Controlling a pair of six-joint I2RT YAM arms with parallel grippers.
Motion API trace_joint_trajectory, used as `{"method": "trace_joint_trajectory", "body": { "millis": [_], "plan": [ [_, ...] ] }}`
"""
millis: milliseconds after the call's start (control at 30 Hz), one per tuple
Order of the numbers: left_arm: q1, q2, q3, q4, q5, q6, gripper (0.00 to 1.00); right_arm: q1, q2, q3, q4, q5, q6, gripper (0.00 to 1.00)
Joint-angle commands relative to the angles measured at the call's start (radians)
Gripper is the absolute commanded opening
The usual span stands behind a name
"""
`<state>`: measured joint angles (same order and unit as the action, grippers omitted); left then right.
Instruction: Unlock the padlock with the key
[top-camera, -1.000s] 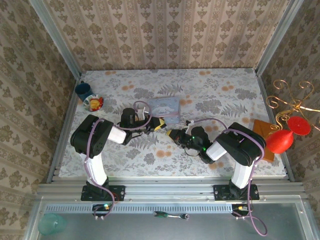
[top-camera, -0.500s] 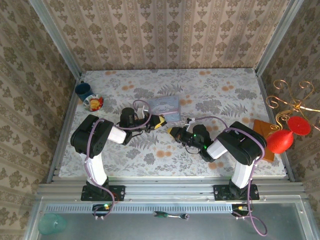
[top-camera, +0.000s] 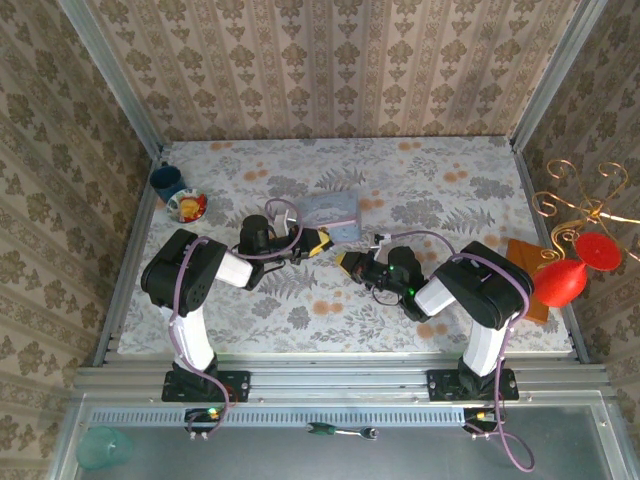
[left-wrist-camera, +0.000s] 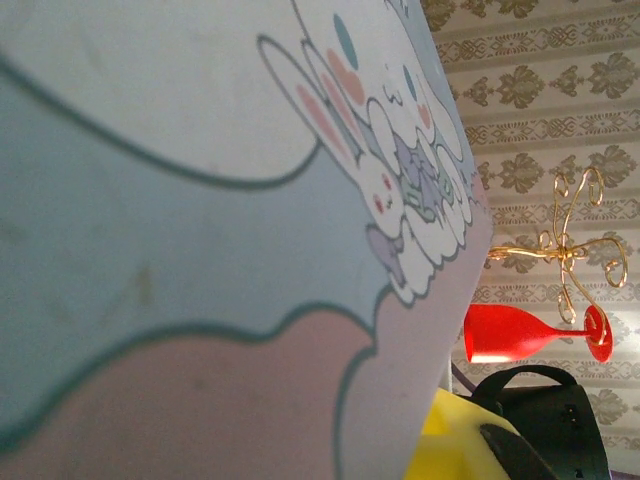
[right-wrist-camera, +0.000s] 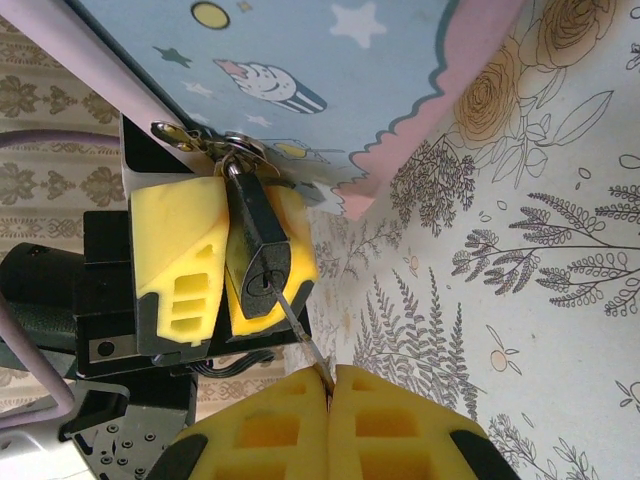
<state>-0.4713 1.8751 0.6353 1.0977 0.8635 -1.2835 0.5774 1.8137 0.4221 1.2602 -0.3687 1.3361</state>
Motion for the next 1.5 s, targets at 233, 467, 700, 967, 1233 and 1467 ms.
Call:
{"method": "trace_joint_trajectory", "body": {
  "millis": [233, 467, 700, 967, 1233, 1467],
  "plan": [
    [-0.033, 0.006, 0.019, 0.063, 0.082, -0.011, 0.0, -0.011, 0.01, 0.064, 0.031, 0.006, 0.005, 0.0],
    [-0.038, 0.009, 0.025, 0.038, 0.083, 0.009, 0.0, -0.011, -0.016, 0.068, 0.022, 0.006, 0.001, 0.0],
    [-0.038, -0.035, 0.034, -0.117, 0.072, 0.12, 0.0, -0.027, -0.043, 0.064, 0.022, 0.008, 0.009, 0.0],
    [-0.039, -0.032, 0.039, -0.102, 0.08, 0.111, 0.0, -0.037, -0.048, 0.066, 0.014, -0.006, 0.011, 0.0],
    [-0.054, -0.014, 0.047, -0.049, 0.098, 0.076, 0.0, -0.055, -0.037, 0.061, 0.013, -0.008, 0.019, 0.0],
    [-0.062, -0.011, 0.047, -0.03, 0.099, 0.061, 0.0, -0.055, -0.029, 0.09, -0.002, -0.027, 0.029, 0.0]
  ]
}}
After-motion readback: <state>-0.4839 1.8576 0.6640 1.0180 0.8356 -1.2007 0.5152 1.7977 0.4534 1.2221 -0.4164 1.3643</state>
